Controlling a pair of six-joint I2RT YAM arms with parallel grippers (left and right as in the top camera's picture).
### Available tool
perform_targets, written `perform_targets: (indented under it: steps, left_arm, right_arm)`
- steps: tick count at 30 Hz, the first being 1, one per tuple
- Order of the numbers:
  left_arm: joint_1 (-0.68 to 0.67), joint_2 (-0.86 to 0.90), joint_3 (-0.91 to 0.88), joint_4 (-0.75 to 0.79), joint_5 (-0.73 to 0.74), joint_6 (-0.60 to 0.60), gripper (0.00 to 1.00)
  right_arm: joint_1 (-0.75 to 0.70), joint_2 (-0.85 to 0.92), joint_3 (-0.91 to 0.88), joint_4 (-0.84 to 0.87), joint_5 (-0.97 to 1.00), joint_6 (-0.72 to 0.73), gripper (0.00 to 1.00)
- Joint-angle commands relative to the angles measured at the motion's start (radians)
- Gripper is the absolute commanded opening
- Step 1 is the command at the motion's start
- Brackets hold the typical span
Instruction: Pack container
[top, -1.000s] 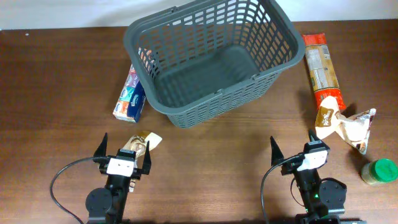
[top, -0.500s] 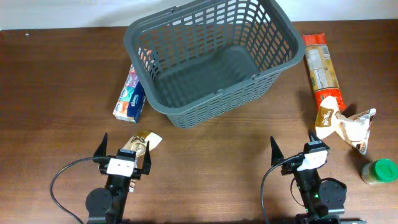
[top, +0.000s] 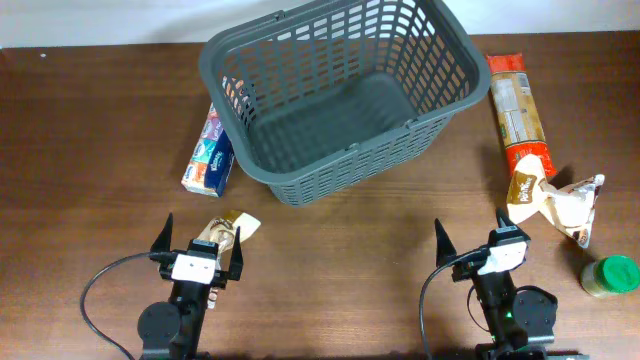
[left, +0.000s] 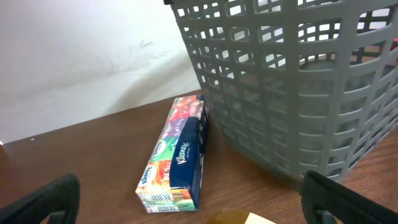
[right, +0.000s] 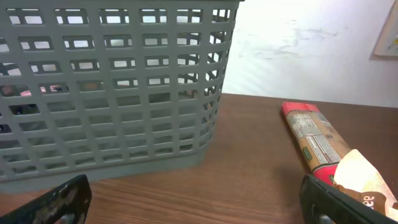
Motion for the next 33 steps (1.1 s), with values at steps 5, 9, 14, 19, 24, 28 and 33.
perform_targets:
  steps: [5,9,14,19,24,28,33]
  left_arm:
    - [0.006,-0.008,-0.007,0.000,-0.007,0.012,0.99]
    - [0.006,-0.008,-0.007,0.000,-0.007,0.013,0.99]
    - [0.006,-0.007,-0.007,0.000,-0.007,0.012,0.99]
    - [0.006,-0.007,-0.007,0.002,-0.007,0.012,0.99]
    - [0.006,-0.008,-0.006,0.016,0.035,-0.078,0.99]
    - [0.006,-0.008,-0.006,0.126,0.048,-0.188,0.99]
    - [0.006,-0.008,-0.006,0.228,0.089,-0.189,0.99]
  right_arm:
    - [0.010,-0.010,-0.005,-0.008,0.009,0.011,0.99]
    - [0.010,-0.010,-0.005,-0.008,0.009,0.011,0.99]
    - [0.010,-0.010,-0.005,-0.007,0.010,0.011,0.99]
    - [0.010,-0.010,-0.005,-0.006,0.011,0.011,0.99]
    - [0.010,-0.010,-0.005,-0.005,-0.039,0.115,0.99]
    - [0.010,-0.011,-0.005,0.009,-0.039,0.188,0.99]
    - [0.010,-0.010,-0.005,0.029,-0.047,0.302,0.99]
